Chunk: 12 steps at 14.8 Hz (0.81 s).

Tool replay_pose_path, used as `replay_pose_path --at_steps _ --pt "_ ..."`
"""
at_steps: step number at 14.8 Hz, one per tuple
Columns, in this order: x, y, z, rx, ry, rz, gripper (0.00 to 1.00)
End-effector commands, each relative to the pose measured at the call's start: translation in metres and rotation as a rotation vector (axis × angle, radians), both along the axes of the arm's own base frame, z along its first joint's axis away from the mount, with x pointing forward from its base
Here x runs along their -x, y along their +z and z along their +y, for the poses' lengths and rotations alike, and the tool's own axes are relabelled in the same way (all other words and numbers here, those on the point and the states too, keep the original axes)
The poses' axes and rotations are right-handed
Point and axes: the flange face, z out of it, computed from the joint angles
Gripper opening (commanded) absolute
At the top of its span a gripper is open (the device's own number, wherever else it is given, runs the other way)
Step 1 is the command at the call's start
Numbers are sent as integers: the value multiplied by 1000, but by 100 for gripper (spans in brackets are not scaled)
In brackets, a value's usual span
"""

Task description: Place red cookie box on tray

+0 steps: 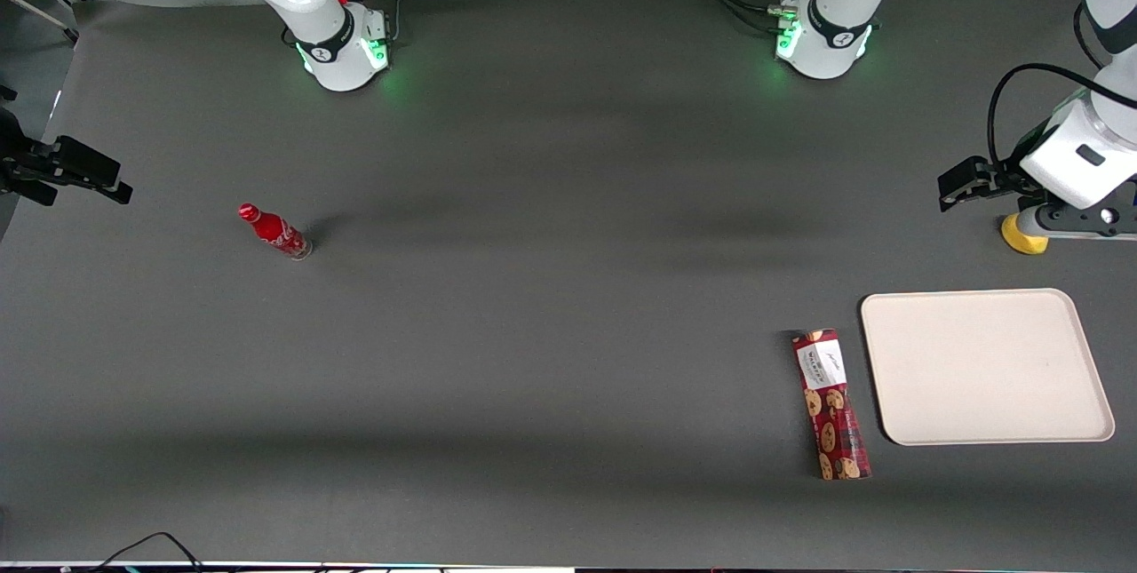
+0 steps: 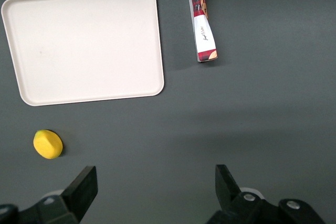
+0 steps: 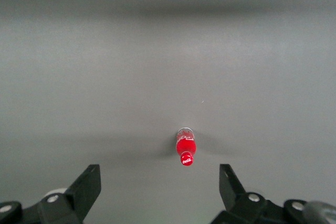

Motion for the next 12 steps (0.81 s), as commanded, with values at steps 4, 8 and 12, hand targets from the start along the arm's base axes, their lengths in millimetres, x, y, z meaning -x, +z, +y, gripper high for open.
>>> replay_pose_path --at_steps 4,8,12 --pt "-3 9 -1 -13 15 16 100" --pt "-7 7 2 -5 10 19 100" --pt "-10 9 -3 -3 15 10 100"
